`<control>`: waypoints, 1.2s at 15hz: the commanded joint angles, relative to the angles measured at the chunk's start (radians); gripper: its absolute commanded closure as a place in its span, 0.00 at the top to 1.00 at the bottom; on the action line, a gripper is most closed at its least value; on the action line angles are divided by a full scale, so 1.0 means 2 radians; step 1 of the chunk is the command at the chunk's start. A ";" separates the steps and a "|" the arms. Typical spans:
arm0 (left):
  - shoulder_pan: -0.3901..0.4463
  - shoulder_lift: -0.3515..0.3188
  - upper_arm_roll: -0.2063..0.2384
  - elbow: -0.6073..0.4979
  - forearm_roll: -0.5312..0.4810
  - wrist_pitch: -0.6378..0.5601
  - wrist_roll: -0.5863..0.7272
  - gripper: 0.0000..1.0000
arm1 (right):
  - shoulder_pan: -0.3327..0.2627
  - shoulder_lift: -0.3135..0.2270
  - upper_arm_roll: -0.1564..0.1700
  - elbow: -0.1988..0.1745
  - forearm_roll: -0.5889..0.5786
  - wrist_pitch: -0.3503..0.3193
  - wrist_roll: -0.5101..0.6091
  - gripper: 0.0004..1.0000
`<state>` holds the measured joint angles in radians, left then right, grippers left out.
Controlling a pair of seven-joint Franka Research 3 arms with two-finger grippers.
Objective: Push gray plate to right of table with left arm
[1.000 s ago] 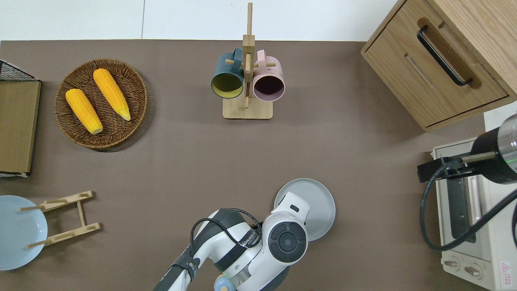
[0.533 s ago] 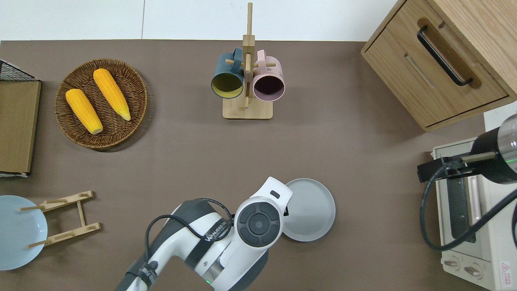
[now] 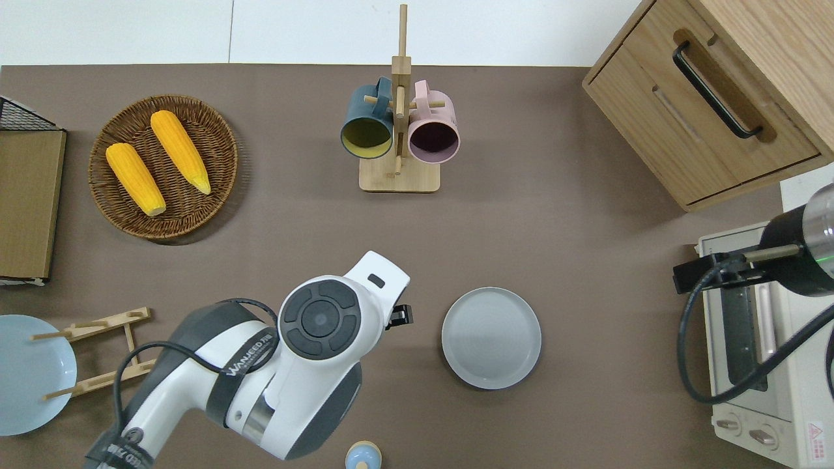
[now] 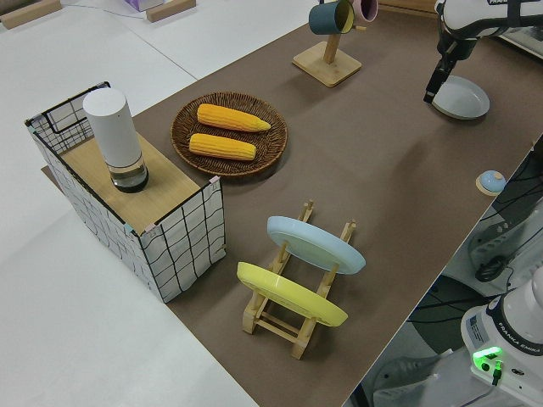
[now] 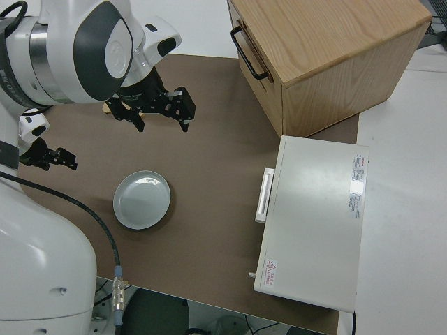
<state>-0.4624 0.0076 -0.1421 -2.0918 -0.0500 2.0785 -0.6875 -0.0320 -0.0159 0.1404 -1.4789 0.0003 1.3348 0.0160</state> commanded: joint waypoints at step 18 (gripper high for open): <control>0.158 -0.027 0.126 0.196 0.005 -0.271 0.392 1.00 | -0.009 -0.001 0.008 0.005 0.002 -0.008 0.007 0.98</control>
<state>-0.1506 -0.0511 0.0638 -1.7764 -0.0498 1.6052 0.0070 -0.0320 -0.0159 0.1404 -1.4789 0.0003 1.3348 0.0161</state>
